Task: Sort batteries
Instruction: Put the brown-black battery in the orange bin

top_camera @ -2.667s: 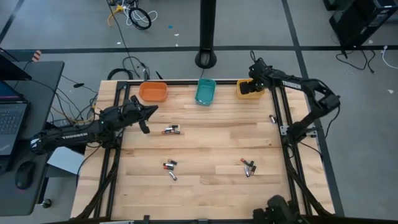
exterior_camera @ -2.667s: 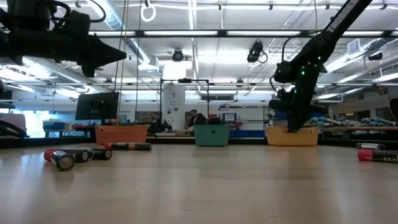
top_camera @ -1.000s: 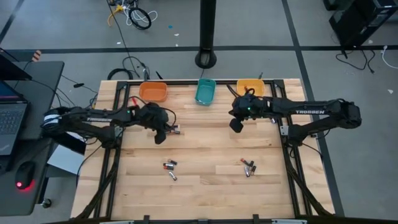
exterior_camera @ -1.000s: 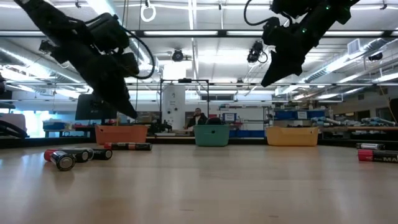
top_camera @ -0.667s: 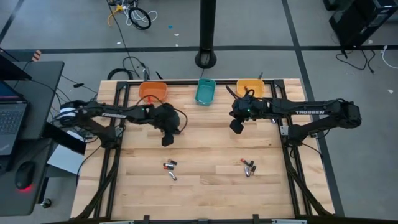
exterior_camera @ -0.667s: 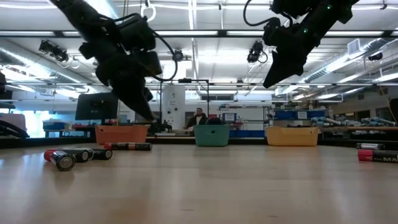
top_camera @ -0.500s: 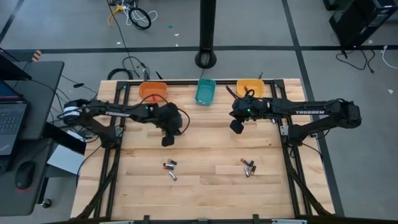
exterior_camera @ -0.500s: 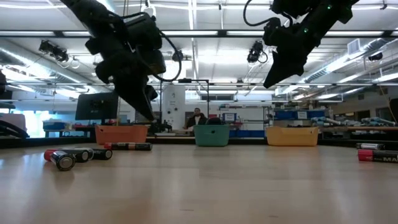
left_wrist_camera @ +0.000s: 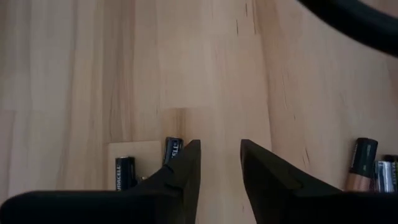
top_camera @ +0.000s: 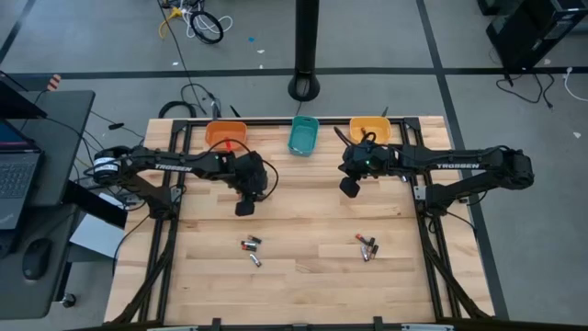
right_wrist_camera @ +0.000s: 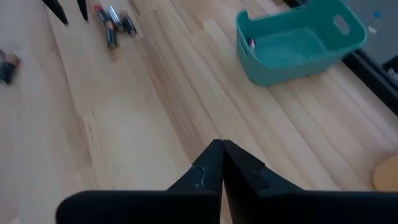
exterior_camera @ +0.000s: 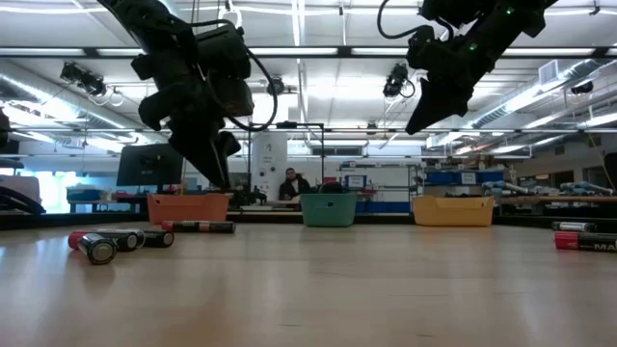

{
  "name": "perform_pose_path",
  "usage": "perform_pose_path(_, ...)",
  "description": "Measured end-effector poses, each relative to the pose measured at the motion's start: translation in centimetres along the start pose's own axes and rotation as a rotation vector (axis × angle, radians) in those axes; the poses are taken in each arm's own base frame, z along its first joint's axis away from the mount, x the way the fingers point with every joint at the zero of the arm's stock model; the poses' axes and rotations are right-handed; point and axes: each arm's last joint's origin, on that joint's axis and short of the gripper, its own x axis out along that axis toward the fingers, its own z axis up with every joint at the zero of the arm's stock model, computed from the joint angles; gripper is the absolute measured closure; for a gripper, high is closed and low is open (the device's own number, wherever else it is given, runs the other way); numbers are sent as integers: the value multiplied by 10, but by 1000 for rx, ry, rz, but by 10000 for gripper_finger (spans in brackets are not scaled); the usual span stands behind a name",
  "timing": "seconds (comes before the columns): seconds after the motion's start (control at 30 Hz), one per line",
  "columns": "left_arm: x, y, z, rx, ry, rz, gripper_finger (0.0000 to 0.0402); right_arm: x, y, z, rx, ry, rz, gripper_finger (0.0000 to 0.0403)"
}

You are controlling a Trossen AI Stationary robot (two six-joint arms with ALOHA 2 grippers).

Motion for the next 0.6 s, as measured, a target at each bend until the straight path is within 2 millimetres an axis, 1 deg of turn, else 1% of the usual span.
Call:
perform_pose_path(0.17,0,-2,-2,-2,27,-8,280,4,0,-3,3,-16,4,391)
perform_pose_path(0.33,0,-2,-5,-7,54,-9,276,9,-1,-10,9,-24,6,375)
perform_pose_path(0.43,0,-2,-6,-8,59,-10,267,13,-1,-15,14,-24,6,373)
perform_pose_path(0.6,0,-2,-5,-5,53,4,242,16,-2,-21,12,-22,6,386)
